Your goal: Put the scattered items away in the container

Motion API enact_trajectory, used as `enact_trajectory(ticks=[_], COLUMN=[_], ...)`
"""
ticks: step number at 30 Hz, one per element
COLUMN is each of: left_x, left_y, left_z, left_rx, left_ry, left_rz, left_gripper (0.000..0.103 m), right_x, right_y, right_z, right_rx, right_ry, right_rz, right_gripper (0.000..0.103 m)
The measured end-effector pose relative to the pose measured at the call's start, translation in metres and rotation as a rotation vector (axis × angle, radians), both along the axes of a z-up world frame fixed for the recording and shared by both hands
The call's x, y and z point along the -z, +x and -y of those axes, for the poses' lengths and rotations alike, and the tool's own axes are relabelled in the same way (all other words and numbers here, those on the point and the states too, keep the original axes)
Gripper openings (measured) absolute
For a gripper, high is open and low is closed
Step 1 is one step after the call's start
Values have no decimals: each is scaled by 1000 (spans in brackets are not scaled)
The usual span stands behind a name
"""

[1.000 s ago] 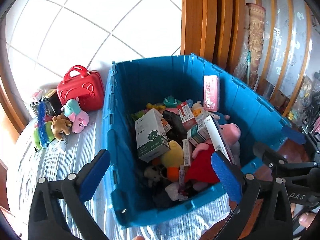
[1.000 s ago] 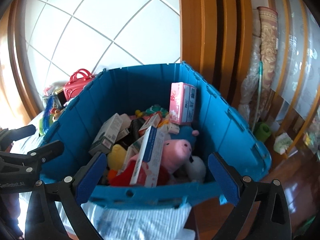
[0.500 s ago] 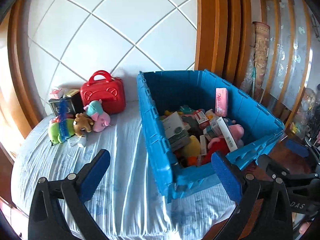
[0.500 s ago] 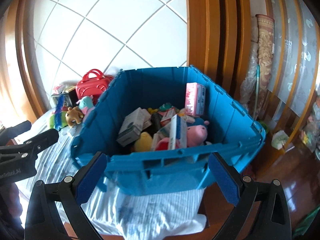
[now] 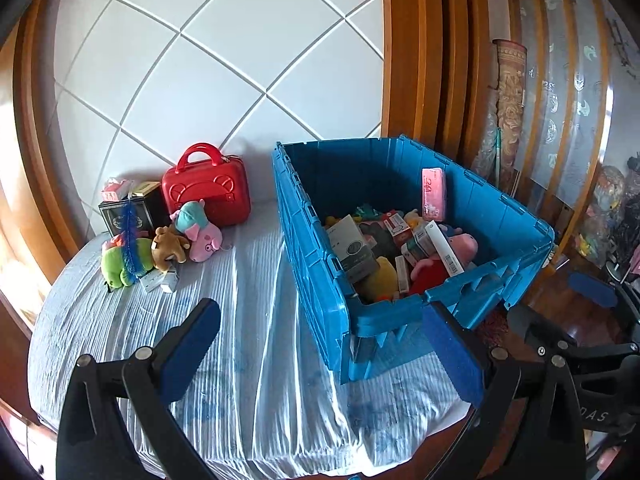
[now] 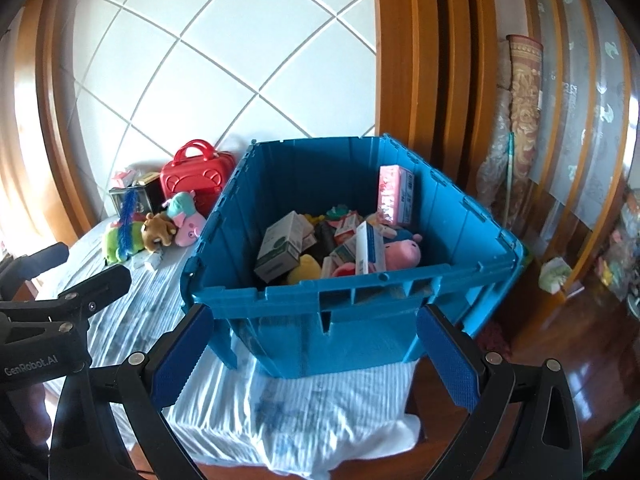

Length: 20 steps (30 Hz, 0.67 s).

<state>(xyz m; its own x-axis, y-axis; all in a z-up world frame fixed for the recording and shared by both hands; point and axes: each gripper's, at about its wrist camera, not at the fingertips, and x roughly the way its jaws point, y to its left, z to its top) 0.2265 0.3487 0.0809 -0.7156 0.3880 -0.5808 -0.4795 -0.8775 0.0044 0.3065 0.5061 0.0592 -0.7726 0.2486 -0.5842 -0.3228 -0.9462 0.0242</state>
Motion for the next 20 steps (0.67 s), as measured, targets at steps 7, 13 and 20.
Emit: enact_trajectory(ticks=[7, 13, 20], left_x=[1, 1, 2], left_y=[-1, -2, 0], left_z=[-1, -3, -8], left_rx=[-31, -30, -8], left_ry=[-8, -1, 1], left_rz=[-3, 0, 4], left_gripper=[103, 103, 103], right_x=[-1, -1, 0], right_y=[2, 2, 2], right_z=[-4, -7, -8], right_rx=[7, 5, 6], right_ry=[-3, 0, -4], right_rz=[-3, -4, -3], right_gripper=[103, 103, 103])
